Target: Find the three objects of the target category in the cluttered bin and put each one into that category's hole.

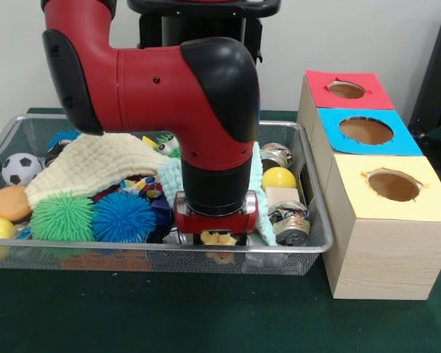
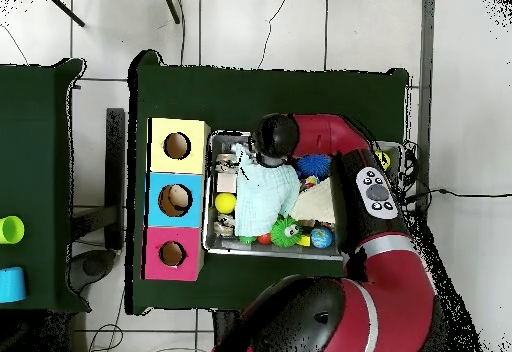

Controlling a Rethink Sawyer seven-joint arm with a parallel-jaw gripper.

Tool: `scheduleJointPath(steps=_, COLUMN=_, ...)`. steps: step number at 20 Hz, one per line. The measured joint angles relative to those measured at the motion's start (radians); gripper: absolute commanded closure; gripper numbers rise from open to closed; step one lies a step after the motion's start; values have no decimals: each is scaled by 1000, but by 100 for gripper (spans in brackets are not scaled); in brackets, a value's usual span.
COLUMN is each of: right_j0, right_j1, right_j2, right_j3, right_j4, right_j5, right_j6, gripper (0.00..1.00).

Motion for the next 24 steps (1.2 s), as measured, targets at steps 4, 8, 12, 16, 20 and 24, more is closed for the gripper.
scheduleJointPath(steps=4, right_j0=-23, right_j1=6, right_j2=27, right_j3=-1, right_j4=0, right_j5=17, right_j6=-12, gripper=0)
scheduleJointPath(steps=8, right_j0=-41, right_j1=8, right_j2=46, right_j3=0, right_j4=-1, right_j5=34, right_j6=-35, gripper=0)
scheduleJointPath(steps=12, right_j0=-54, right_j1=-18, right_j2=50, right_j3=34, right_j4=-3, right_j5=33, right_j6=-47, gripper=0)
scheduleJointPath(steps=16, right_j0=-65, right_j1=-79, right_j2=50, right_j3=101, right_j4=-4, right_j5=33, right_j6=-47, gripper=0)
scheduleJointPath(steps=20, right_j0=-77, right_j1=-134, right_j2=50, right_j3=159, right_j4=-4, right_j5=34, right_j6=-47, gripper=0)
scheduleJointPath(steps=24, right_j0=-88, right_j1=-196, right_j2=50, right_j3=215, right_j4=-6, right_j5=33, right_j6=-47, gripper=100)
